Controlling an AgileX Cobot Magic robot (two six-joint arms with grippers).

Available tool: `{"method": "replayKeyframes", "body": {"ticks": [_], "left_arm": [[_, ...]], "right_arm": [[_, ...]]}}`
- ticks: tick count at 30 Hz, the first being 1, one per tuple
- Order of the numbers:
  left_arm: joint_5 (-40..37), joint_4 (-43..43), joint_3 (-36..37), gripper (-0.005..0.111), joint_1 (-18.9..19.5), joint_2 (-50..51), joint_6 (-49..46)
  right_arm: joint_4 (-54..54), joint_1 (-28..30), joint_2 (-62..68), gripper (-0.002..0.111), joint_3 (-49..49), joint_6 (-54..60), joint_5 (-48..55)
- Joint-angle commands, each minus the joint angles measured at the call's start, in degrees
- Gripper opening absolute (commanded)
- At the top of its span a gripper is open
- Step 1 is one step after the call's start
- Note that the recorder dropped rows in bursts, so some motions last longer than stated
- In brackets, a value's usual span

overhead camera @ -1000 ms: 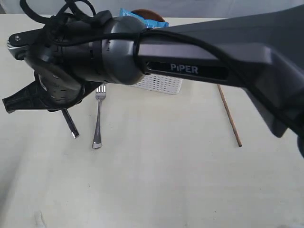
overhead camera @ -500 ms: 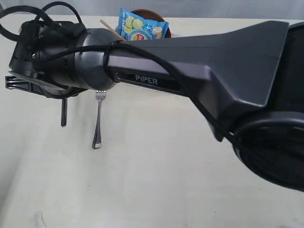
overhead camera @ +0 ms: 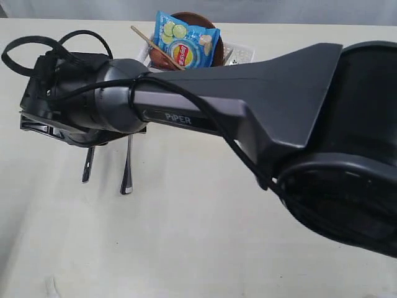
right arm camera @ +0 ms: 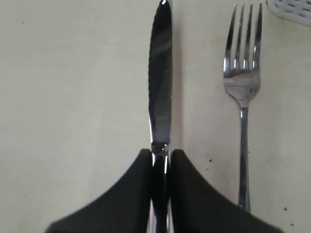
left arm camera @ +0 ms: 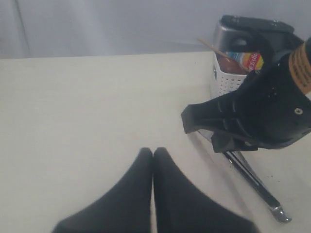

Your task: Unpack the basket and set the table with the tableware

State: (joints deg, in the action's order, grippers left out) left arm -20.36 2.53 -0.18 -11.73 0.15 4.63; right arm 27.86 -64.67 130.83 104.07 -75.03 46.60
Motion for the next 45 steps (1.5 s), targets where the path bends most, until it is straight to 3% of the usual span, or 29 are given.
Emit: {"method": "replayKeyframes", "body": {"ticks": [1,9,22,37,39,45], "left_arm": [[0.6,0.5,0.2,0.0,-0.3,-0.1,0.2],[0.6,0.5,0.2,0.0,-0.3,-0.1,0.2],[0.6,0.5,0.2,0.0,-0.3,-0.1,0.2],[0.6,0.5,0.2,0.0,-0.3,-0.1,0.2],[0.6,0.5,0.2,0.0,-0.3,-0.1,0.2],[0.6,0.5,0.2,0.0,-0.3,-0.1,0.2]], "right_arm": [[-0.2,0.0,0.0,0.0,-3.0,-3.2,-0.7],[-0.1,0.0,0.2,0.0,-6.3,-4.7,-7.8],[2.4,0.7,2.8,0.0,-6.3,-8.5,-6.7],[6.2,1.2,2.5,0.0,-6.1,-4.7,-8.7],[6.4,1.3,2.5,0.006,-6.1,-4.8,-9.2],[6.0,1.6,2.3,0.043,-6.1,-5.7,-10.0]]}}
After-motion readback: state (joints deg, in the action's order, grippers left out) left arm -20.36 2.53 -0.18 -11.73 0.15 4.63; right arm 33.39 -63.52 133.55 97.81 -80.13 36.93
